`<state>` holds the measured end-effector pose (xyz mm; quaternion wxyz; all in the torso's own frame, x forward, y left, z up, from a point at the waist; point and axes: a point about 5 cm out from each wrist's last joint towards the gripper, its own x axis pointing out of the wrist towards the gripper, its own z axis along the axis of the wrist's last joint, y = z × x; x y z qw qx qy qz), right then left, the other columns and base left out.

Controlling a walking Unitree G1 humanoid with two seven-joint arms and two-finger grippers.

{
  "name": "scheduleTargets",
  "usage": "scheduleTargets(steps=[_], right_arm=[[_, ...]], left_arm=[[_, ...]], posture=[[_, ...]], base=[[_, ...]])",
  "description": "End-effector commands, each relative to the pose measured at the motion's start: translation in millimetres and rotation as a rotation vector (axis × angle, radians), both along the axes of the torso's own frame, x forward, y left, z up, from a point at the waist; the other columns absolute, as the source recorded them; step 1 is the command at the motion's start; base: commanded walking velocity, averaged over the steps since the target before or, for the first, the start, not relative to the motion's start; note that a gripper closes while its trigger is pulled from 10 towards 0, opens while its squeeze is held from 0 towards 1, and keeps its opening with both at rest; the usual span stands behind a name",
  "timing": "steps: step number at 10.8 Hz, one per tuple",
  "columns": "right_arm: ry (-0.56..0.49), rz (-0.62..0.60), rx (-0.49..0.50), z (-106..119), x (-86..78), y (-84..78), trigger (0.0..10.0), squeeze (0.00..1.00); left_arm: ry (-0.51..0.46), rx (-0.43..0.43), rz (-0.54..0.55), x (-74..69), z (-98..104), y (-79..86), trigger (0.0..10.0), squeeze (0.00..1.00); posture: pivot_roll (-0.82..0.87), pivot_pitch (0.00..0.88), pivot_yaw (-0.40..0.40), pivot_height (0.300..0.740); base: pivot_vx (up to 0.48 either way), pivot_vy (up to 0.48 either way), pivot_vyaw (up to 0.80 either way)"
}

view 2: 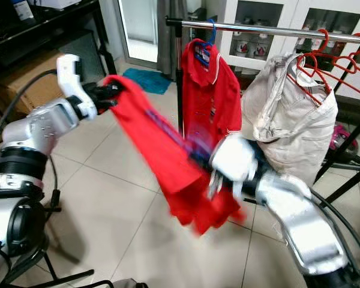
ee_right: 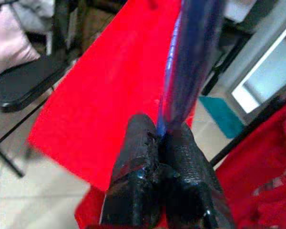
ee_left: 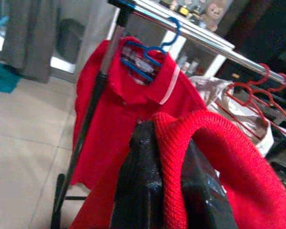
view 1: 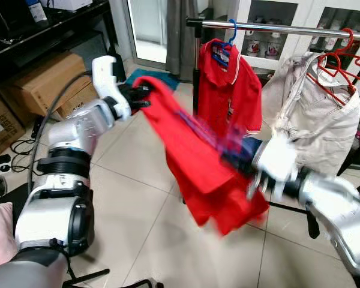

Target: Hang hanger

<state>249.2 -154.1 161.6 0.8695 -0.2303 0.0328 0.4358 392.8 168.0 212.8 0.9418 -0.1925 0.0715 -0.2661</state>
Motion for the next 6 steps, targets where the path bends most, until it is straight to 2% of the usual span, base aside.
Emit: scheduleTargets(steps=[1,2,3,4,5,6], right_arm=[[-0.007,0.023,-0.039,1,-2.0,2.0,10.0,0.0],[-0.007,0.01,-0.015,2,-1.6,0.6,10.0,0.0],[0.009,0.007,0.052,4,-4.0,-4.3,10.0,0.0],[0.029,0.022,0.164,7,-10.6,-9.0,10.0,0.0],[0.039,0.042,0.203,7,-16.6,-11.9,10.0,0.0],[0.054,0.047,0.231,5,-20.0,-13.4,10.0,0.0]], left_arm=[[-0.082,0.006,-0.013,2.8,23,-2.5,0.0,0.0],[-0.086,-0.008,0.02,5.1,24,-1.0,0.0,0.0],[-0.086,-0.059,0.116,9.9,26,11.1,0.0,0.0],[-0.077,-0.148,0.22,13.5,29,27.8,0.0,0.0],[-0.053,-0.238,0.307,15.4,30,42.1,0.0,0.0],[-0.018,-0.316,0.363,16.4,27,49.5,0.0,0.0]], posture=[[-0.12,0.0,0.1,0.74],[-0.12,0.0,0.1,0.74],[-0.12,0.0,0.101,0.74],[-0.12,0.0,0.102,0.74],[-0.12,0.0,0.104,0.74],[-0.12,0.0,0.107,0.74]], base=[[0.0,0.0,0.0],[0.0,0.0,0.0],[0.0,0.0,0.0],[0.0,0.0,0.0],[0.0,0.0,0.0],[0.0,0.0,0.0]])
